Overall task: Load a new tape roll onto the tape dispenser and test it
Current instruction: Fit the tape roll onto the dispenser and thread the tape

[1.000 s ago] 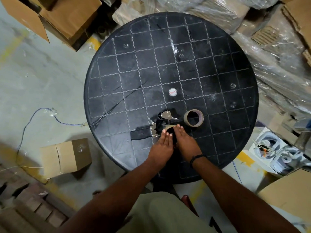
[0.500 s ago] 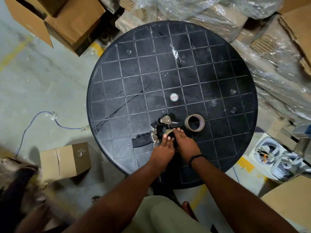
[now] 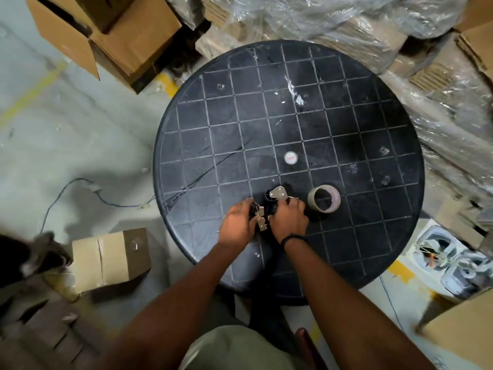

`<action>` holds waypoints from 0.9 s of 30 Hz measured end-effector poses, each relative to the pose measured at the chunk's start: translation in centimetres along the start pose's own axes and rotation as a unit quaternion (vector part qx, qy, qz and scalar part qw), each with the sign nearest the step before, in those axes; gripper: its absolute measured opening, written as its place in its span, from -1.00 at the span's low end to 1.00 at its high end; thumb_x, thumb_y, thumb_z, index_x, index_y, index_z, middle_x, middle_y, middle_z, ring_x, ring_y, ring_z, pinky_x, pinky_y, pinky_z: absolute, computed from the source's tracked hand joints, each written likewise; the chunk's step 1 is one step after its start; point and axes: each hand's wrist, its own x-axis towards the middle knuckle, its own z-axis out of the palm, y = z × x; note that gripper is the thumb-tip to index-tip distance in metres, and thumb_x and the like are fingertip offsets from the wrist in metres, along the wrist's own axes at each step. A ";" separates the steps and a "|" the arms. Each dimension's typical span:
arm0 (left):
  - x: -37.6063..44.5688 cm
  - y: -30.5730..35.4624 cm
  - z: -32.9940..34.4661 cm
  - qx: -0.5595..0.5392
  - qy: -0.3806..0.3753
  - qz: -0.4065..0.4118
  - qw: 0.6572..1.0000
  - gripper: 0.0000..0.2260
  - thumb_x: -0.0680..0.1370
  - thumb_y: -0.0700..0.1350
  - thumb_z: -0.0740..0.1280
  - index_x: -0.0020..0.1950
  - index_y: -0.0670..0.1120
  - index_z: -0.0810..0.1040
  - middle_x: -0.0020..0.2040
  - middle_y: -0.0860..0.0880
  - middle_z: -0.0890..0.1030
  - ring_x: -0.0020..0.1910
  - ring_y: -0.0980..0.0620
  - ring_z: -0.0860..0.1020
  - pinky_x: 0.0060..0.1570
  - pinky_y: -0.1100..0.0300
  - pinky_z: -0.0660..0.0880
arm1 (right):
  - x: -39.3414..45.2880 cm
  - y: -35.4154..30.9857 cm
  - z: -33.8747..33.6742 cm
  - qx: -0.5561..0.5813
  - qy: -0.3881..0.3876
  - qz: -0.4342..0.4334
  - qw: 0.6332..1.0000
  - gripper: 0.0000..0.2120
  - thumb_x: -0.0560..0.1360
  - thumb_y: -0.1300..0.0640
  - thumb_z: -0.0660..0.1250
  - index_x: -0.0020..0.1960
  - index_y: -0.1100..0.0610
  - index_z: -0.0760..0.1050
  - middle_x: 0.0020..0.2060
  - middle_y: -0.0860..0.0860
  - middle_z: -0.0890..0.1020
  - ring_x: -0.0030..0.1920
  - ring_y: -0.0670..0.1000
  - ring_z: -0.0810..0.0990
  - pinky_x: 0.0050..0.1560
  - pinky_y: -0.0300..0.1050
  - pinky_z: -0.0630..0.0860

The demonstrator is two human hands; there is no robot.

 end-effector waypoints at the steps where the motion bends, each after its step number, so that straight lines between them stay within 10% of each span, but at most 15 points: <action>1: 0.3 -0.4 -0.1 0.004 -0.020 0.007 1.000 -0.50 0.59 0.01 0.34 0.50 -0.09 0.36 0.35 -0.14 0.55 0.30 -0.15 0.51 0.21 0.02 0.48 | 0.0 -0.2 0.3 -0.020 0.005 0.005 1.000 -0.58 0.43 -0.06 0.44 0.24 0.06 0.53 0.20 0.12 0.52 0.25 0.17 0.46 -0.02 0.08 0.57; 7: 1.2 -2.6 -0.9 -0.020 -0.162 0.007 0.987 -0.23 0.48 0.30 0.33 0.58 0.19 0.03 0.36 -0.10 0.56 0.28 -0.16 0.55 0.16 -0.08 0.55 | 0.2 -0.5 1.2 -0.037 0.028 0.007 0.999 -0.73 0.48 -0.05 0.40 0.13 0.05 0.61 0.20 0.10 0.51 0.24 0.15 0.47 0.04 0.08 0.56; 11: 2.0 -2.5 -1.7 0.023 -0.228 0.026 0.973 -0.07 0.40 0.13 0.52 0.57 0.13 -0.02 0.33 -0.19 0.56 0.24 -0.23 0.57 0.18 -0.05 0.54 | 0.0 -0.2 1.2 -0.001 0.032 0.005 0.999 -0.76 0.46 0.00 0.41 0.09 0.06 0.63 0.19 0.10 0.52 0.20 0.16 0.51 0.12 0.11 0.55; 22: -4.9 10.0 -4.9 0.091 -0.196 0.186 0.958 -0.20 0.44 -0.07 0.47 0.58 0.05 0.10 0.48 0.00 0.37 0.39 -0.08 0.33 0.22 0.02 0.49 | -4.3 8.9 -0.9 0.365 0.098 0.061 0.924 -0.65 0.41 0.31 0.49 0.18 0.23 0.62 0.13 0.13 0.52 0.09 0.03 0.56 0.14 -0.42 0.32; 27: -8.1 12.1 -1.1 0.149 -0.154 0.273 0.938 -0.25 0.43 0.01 0.35 0.59 -0.03 0.18 0.59 -0.09 0.20 0.50 -0.16 0.23 0.44 -0.11 0.31 | -7.0 12.0 0.2 0.401 0.093 0.056 0.910 -0.64 0.41 0.28 0.48 0.20 0.16 0.59 0.11 0.02 0.50 0.07 0.01 0.58 0.17 -0.20 0.49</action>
